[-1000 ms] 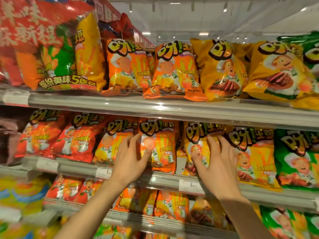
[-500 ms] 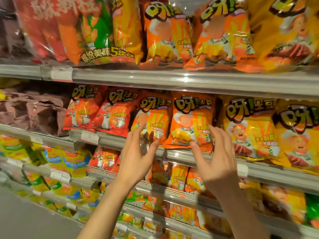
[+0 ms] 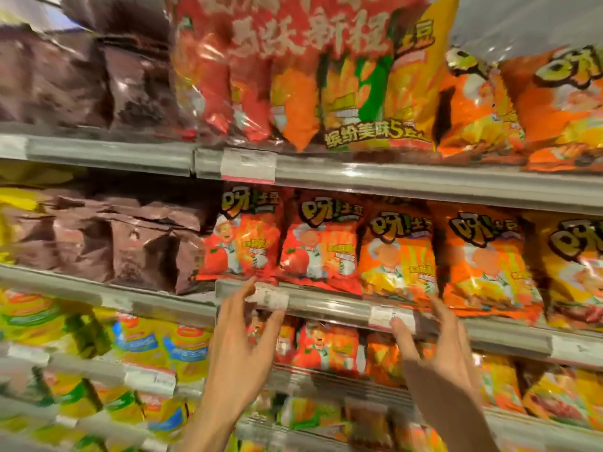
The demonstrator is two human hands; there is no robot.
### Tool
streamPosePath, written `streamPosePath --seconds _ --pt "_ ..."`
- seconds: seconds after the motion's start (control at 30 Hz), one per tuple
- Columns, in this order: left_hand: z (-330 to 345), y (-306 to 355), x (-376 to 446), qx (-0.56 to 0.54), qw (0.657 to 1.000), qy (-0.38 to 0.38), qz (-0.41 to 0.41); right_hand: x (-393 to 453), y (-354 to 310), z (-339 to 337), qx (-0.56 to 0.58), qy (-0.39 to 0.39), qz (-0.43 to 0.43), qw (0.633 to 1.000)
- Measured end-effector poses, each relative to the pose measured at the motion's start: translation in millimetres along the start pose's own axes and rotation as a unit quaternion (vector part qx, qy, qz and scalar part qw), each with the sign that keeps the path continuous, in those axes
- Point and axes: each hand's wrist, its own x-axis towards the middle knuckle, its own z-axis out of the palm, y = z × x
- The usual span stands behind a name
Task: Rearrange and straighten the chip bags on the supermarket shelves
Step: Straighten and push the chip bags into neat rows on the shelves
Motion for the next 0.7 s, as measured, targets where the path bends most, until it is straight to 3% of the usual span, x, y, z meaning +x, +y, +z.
streamPosePath --seconds 0.13,0.37,0.5,0.7 --pt "-45 -34 34 0.017 1.0 -0.018 0.01 -13 -39 43 -0.053 -0.017 -0.02 0.998" --pt "-71 -70 106 0.07 0.994 -0.054 0.062 7 -101 100 -0.125 -0.041 -0.134 0.982" --pt "-71 -77 142 0.08 0.99 -0.102 0.051 38 -133 125 -0.138 -0.095 -0.202 0.965" --pt "-81 -80 179 0.12 0.98 -0.149 0.047 85 -168 158 -0.166 -0.21 -0.198 0.943"
